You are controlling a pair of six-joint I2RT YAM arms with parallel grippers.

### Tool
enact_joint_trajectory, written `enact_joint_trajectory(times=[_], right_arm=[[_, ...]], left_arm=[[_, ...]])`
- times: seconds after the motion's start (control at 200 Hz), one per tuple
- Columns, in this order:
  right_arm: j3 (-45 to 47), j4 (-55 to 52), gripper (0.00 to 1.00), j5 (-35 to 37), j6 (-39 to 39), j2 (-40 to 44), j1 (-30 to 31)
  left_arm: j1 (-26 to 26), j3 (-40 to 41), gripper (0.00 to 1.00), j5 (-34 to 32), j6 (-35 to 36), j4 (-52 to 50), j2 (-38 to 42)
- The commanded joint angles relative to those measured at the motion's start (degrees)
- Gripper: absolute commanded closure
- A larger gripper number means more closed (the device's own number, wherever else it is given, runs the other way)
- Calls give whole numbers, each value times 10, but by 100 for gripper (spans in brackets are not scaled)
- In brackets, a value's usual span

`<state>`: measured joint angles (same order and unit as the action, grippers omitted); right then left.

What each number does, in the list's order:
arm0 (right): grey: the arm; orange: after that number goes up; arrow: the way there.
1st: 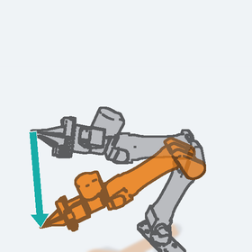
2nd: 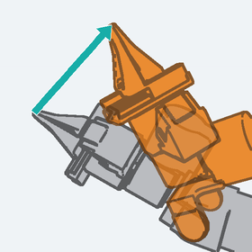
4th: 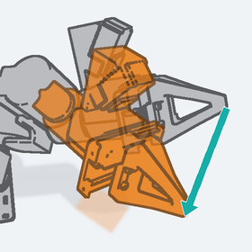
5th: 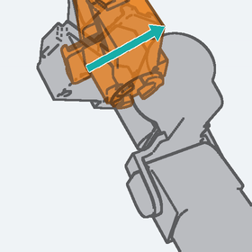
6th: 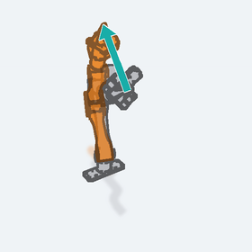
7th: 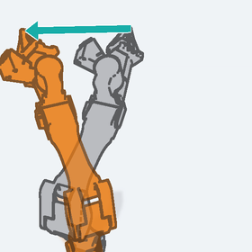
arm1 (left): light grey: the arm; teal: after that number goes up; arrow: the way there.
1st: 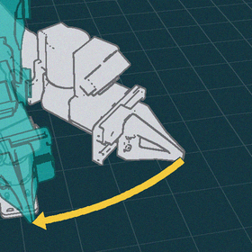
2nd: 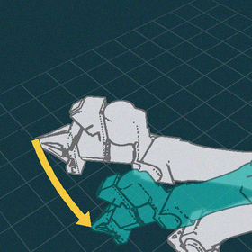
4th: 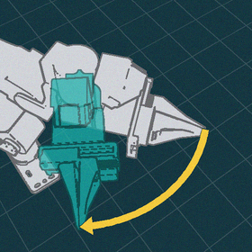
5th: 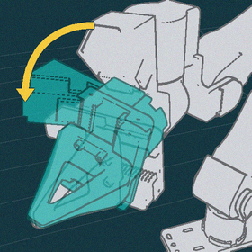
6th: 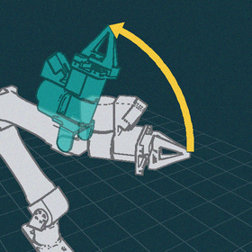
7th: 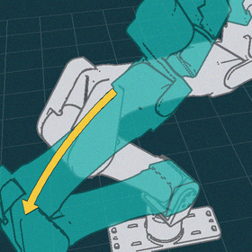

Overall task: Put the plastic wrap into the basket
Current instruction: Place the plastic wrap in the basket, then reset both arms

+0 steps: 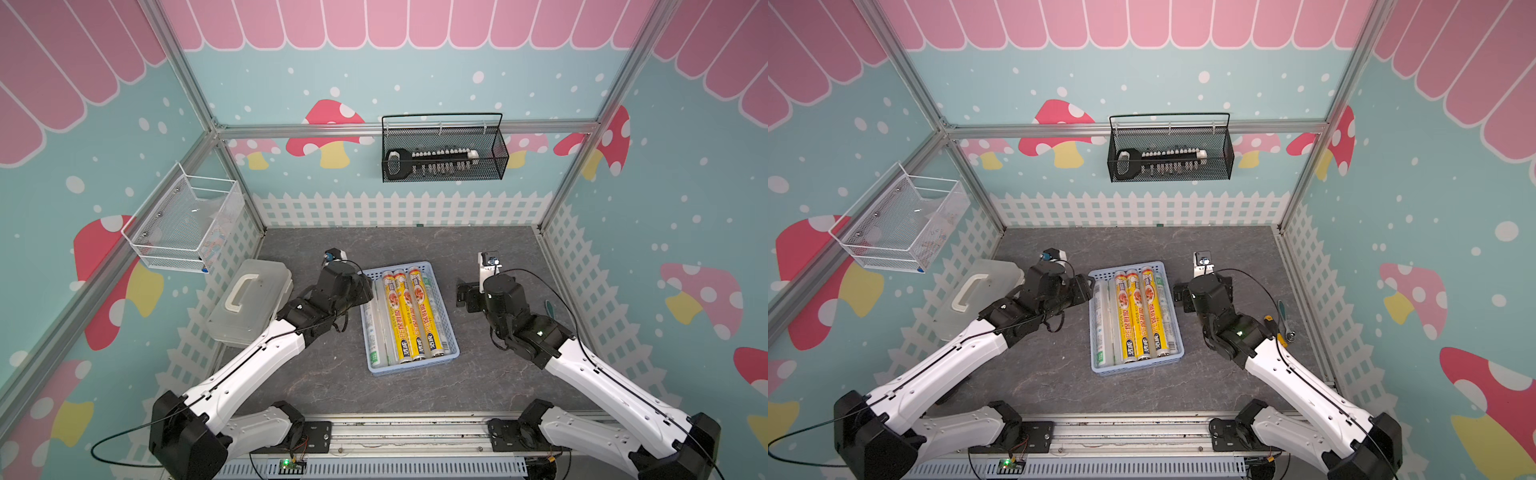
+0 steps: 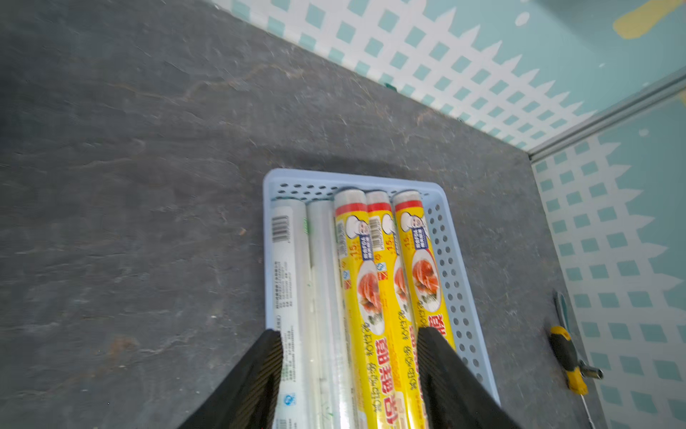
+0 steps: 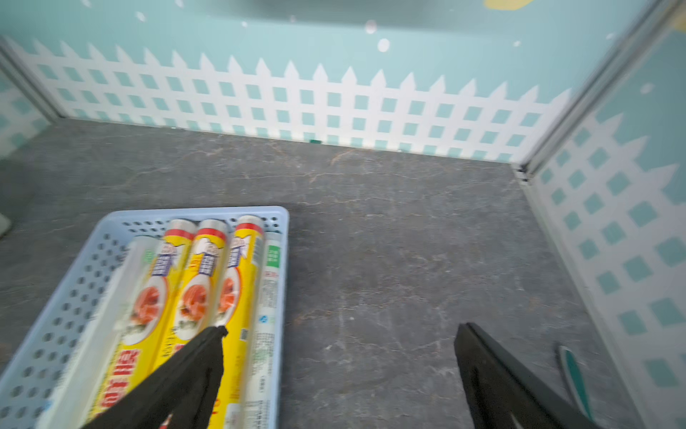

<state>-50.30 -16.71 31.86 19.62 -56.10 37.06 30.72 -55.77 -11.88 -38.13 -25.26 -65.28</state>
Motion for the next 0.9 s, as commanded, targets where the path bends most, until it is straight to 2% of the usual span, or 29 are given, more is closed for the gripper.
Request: enact_joint_trajectory(times=[0.0,0.165,0.19,0.38,0.505,0.555,0.69,0.75,0.896], right_arm=[[30,18,1,46,-62,27,-29],[89,77,1,63,-134,61,-76],[97,85,1,67,-145,62,-84],[125,94,1,70,-170,17,-154],[137,95,1,82,-134,-11,-198],[156,127,1,79,-129,-13,-211],[237,297,1,32,-208,-29,-231],[245,321,1,17,-208,-49,-245],[249,365,1,-77,-210,-105,-283]], left_arm=[[-30,30,35,-61,44,17,38],[-69,64,23,-92,86,31,71],[-90,66,20,-92,91,33,70],[-138,64,1,-116,134,33,43],[-162,69,1,-153,156,40,18],[-171,80,1,-163,163,54,6],[-183,99,1,-193,208,68,-20],[-186,125,1,-216,237,102,-19],[-196,203,1,-176,302,226,-3]])
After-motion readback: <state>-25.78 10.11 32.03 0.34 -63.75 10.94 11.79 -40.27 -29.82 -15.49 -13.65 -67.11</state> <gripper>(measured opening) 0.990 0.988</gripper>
